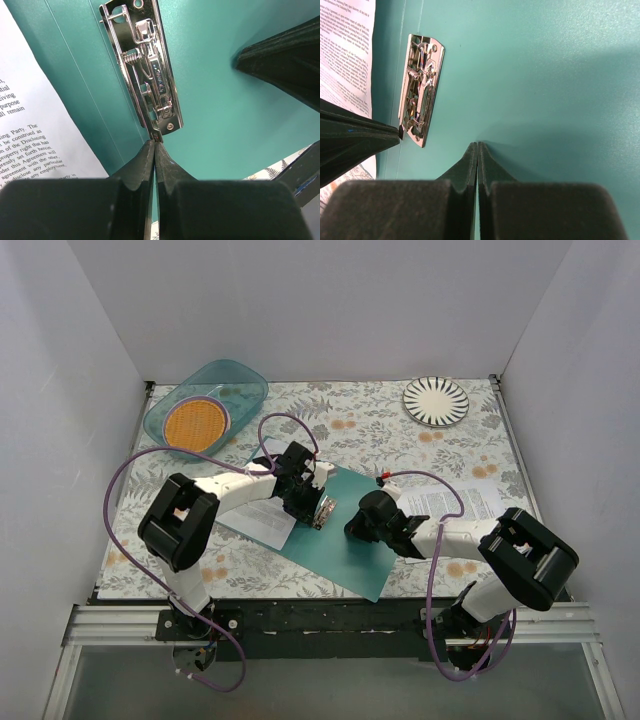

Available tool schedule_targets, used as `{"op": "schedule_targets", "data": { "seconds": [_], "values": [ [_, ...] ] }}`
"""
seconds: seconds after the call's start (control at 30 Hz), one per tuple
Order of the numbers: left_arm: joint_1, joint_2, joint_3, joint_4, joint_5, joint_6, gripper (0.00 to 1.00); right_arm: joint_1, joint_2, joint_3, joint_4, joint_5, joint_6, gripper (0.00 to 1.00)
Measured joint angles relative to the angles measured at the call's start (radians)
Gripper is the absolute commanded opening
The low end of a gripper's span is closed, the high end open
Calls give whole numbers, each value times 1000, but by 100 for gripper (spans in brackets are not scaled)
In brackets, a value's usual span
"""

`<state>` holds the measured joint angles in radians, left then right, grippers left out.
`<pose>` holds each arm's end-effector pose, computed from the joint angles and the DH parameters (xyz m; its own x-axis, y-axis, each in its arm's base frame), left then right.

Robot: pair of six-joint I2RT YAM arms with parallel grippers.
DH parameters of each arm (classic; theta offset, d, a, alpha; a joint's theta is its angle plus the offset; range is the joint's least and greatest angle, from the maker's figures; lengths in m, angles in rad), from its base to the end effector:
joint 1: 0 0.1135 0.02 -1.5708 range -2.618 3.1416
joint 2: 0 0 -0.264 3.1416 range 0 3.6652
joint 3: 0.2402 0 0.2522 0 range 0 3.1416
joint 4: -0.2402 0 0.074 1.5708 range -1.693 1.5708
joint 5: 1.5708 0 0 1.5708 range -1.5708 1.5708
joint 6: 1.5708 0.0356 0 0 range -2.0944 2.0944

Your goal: Put the files into the folder

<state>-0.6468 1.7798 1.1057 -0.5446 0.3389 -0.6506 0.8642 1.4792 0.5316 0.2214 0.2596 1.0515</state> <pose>0.2648 -0.2148 0.1648 -0.9957 0.0361 -0.0854 0.0714 0.8865 -0.4572 0.1813 0.1984 0.1405 -0.7439 0.4209 -0.5190 0.0713 0.8223 0.5645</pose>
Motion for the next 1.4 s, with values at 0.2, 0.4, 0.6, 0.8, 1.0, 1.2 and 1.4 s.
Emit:
{"op": "schedule_targets", "data": {
  "seconds": [0.2, 0.4, 0.6, 0.8, 1.0, 1.2, 1.4],
  "values": [
    [3, 18, 6, -1, 14, 0, 0, 0, 1, -12, 24, -3, 5, 1],
    [5, 27, 16, -8, 19, 0, 0, 6, 39, -11, 79, -15, 24, 1],
    [8, 32, 23, -15, 29, 0, 0, 13, 77, 4, 119, -30, 27, 1],
    [6, 33, 61, -59, 59, -8, 0, 26, 142, 22, 203, -56, 49, 1],
    [2, 33, 109, -94, 95, -21, 0, 47, 185, 26, 270, -68, 79, 1],
    [2, 32, 174, -137, 93, -31, 0, 48, 164, 2, 287, -62, 97, 1],
    [6, 31, 375, -149, 13, -42, 0, 51, 145, -13, 285, -61, 100, 1]
  ]
}}
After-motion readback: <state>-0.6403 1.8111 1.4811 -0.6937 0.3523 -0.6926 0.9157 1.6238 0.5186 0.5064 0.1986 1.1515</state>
